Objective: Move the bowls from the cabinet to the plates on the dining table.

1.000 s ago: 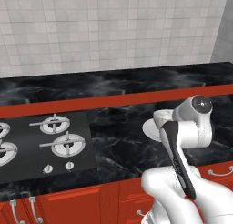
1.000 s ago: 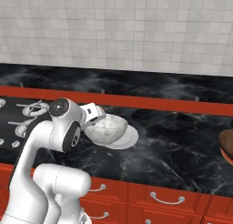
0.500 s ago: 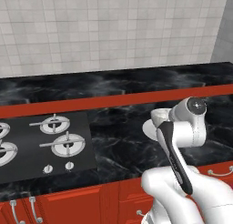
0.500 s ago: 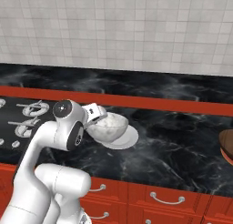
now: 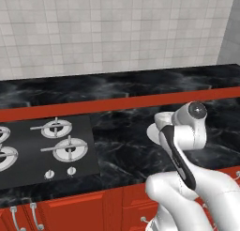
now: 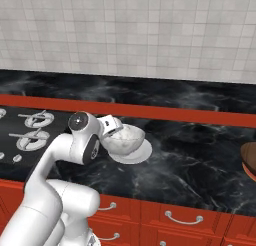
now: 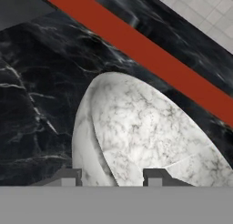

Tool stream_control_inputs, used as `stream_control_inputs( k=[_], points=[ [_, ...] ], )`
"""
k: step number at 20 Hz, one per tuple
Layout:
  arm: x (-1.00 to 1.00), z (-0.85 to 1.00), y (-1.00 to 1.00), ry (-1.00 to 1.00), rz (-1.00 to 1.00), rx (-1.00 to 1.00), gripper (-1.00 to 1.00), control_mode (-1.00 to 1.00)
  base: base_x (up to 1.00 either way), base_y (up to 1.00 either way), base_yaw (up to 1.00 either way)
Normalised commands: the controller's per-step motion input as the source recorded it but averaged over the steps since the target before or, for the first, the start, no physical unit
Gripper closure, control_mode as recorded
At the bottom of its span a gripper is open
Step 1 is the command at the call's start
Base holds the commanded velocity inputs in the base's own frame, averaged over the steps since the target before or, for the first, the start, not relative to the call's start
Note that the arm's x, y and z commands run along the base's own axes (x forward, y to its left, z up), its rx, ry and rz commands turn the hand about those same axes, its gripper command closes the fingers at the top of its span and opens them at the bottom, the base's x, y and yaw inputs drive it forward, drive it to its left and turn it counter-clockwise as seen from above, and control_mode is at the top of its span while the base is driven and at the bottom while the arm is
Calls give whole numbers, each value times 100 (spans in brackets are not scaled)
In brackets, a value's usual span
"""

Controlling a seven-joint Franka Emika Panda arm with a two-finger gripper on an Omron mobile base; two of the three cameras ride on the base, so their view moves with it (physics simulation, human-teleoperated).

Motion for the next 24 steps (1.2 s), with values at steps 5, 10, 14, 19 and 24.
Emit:
stream_control_inputs(
  k=[5, 10, 14, 19, 24],
  points=[
    [14, -6, -5, 0, 0, 0, 100, -100, 0, 0, 0],
    [7, -22, 0, 0, 0, 0, 100, -100, 0, 0, 0],
    [21, -34, 0, 0, 0, 0, 100, -100, 0, 0, 0],
    [30, -22, 0, -1, 0, 0, 100, -100, 0, 0, 0],
    [20, -12, 0, 0, 0, 0, 100, -100, 0, 0, 0]
  ],
)
